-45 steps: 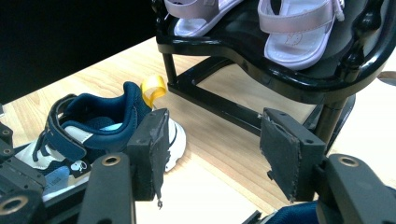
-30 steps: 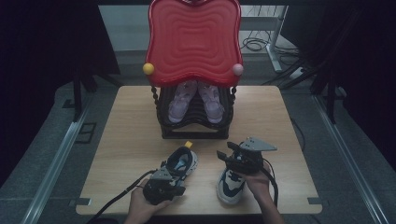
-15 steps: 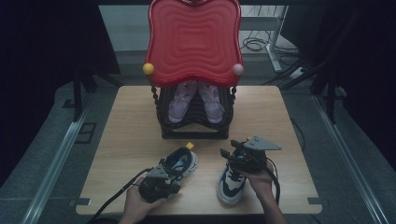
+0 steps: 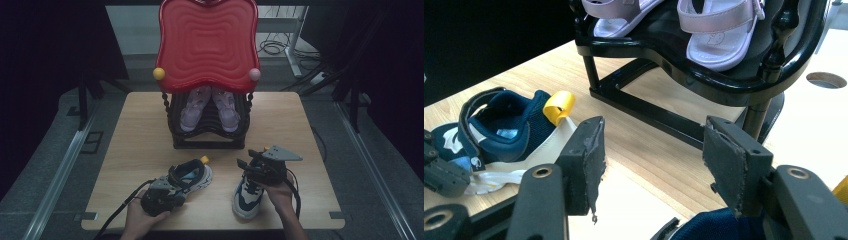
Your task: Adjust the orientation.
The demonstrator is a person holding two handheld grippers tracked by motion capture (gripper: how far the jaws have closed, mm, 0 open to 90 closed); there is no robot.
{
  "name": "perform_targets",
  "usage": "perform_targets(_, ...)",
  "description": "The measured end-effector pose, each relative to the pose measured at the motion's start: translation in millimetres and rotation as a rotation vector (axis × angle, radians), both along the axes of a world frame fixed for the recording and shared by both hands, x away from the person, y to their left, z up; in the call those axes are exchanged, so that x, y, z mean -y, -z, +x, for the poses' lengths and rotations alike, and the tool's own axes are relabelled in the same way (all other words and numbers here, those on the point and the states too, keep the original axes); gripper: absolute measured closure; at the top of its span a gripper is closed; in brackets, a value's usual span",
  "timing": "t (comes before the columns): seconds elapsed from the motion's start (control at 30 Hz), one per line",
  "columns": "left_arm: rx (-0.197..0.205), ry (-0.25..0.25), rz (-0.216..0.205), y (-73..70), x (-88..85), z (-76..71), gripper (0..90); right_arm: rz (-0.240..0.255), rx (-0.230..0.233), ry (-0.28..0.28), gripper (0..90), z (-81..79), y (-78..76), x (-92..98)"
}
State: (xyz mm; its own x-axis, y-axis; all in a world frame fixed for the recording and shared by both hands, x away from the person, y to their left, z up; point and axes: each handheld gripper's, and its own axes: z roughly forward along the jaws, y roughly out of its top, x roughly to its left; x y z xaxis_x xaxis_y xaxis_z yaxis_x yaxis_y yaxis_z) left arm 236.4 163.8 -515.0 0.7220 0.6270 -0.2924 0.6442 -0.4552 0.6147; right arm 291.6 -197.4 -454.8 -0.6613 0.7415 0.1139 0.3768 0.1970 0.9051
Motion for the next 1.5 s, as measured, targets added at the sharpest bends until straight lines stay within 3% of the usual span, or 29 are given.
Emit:
perform_targets(1.07, -0.002, -0.068, -0.016, 0.3, -26.9, 9.0, 90.0, 0.000, -0.014, -0.003, 42.6, 1.4, 2.6, -1.2)
perform_targets(1.5, 0.000, -0.119, -0.022, -1.3, -41.3, 14.0, 90.0, -0.003, -0.014, -0.003, 42.6, 1.6, 2.7, -1.6)
